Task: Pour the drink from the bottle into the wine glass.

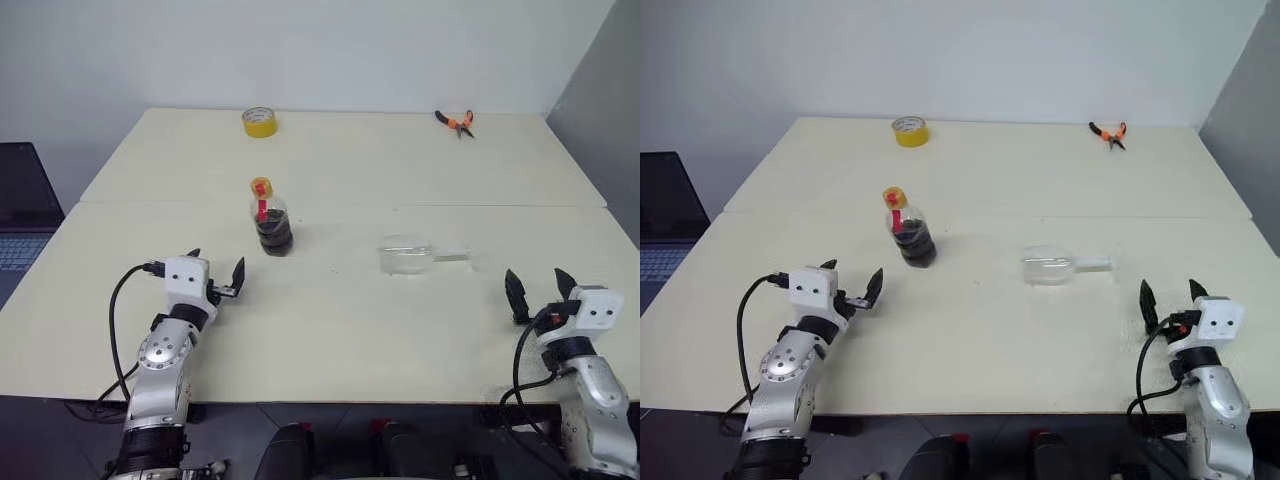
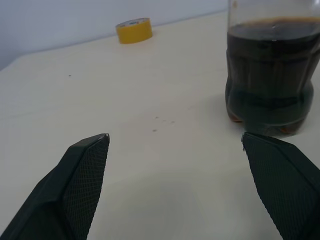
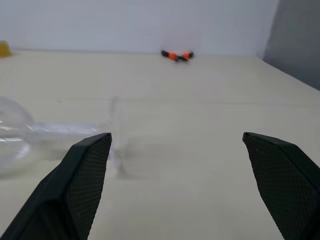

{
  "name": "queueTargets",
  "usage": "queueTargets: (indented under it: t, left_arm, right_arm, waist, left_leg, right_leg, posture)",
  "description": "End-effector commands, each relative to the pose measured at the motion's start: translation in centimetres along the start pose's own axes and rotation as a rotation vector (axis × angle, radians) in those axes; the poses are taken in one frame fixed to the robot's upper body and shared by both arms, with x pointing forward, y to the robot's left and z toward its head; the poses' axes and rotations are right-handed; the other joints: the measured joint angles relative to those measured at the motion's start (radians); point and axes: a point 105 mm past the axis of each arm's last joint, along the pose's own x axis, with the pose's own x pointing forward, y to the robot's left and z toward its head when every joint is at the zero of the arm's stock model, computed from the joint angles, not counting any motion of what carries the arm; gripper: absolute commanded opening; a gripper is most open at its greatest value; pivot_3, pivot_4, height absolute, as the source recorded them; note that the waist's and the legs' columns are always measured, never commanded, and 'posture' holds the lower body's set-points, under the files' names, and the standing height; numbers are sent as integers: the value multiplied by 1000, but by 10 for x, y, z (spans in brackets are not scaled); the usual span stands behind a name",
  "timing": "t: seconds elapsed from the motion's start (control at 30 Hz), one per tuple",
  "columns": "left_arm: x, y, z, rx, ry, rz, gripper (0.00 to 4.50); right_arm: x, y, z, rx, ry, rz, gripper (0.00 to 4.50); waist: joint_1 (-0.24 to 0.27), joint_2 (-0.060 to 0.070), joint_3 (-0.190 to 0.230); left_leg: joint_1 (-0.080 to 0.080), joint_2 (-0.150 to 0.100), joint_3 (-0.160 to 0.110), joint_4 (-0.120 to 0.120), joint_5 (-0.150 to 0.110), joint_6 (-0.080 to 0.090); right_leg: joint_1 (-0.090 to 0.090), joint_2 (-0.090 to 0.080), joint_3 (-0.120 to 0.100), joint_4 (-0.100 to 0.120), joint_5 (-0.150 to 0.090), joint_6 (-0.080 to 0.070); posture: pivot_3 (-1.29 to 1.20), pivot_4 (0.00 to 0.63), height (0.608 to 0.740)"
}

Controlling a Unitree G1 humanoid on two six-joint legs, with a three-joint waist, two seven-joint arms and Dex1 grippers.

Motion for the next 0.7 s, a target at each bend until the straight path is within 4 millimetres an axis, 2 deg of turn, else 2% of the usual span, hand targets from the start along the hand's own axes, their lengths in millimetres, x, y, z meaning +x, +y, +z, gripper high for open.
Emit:
queueTargets:
  t: [0.03, 0.1, 0.17, 0.27, 0.4, 0.53, 0.7]
  left_arm:
    - [10, -14, 27, 22, -90, -97, 4478]
    - [17, -24, 30, 5, -91, -147, 4478]
    - [22, -31, 30, -9, -82, -193, 4478]
    - [27, -40, 32, -4, -70, -236, 4478]
    - [34, -45, 36, -4, -68, -254, 4478]
    - [41, -43, 37, -21, -68, -240, 4478]
    - [49, -44, 35, -25, -68, -224, 4478]
  right_arm:
    - [-6, 51, 32, -6, -31, 301, 4500]
    - [-14, 82, 41, -20, -8, 484, 4500]
    - [-16, 99, 47, -51, 11, 603, 4500]
    - [-17, 114, 55, -71, 25, 716, 4500]
    - [-14, 121, 60, -76, 43, 794, 4500]
    - [-2, 123, 68, -70, 0, 787, 4500]
    - [3, 129, 69, -62, -19, 799, 4500]
  waist:
    - [1, 0, 0]
    - [3, 0, 0]
    - [8, 0, 0]
    - [8, -1, 1]
    - [11, -2, 1]
    - [12, -3, 1]
    - [14, -3, 2]
  left_leg:
    - [0, 0, -1, 0, 0, 0]
    - [0, 0, -1, 0, 0, 0]
    - [0, 0, -2, 1, 0, 0]
    - [0, 0, -2, 1, 0, 0]
    - [-1, 0, -3, 1, 0, 0]
    - [-1, 0, -3, 1, 0, 0]
    - [-2, 0, -3, 1, 0, 0]
  right_leg:
    - [0, 0, -1, 0, 0, 0]
    - [0, 0, -1, 0, 0, 0]
    - [1, 0, -1, 0, 0, 0]
    - [1, 1, -1, -1, 0, 1]
    - [1, 1, -2, -3, 0, 0]
    - [2, 1, -2, -4, 1, 1]
    - [2, 1, -3, -5, 1, 1]
  posture:
    - [0, 150, 740]
    - [0, 150, 740]
    - [0, 150, 740]
    - [0, 150, 740]
    - [0, 150, 740]
    - [0, 150, 740]
    - [0, 150, 740]
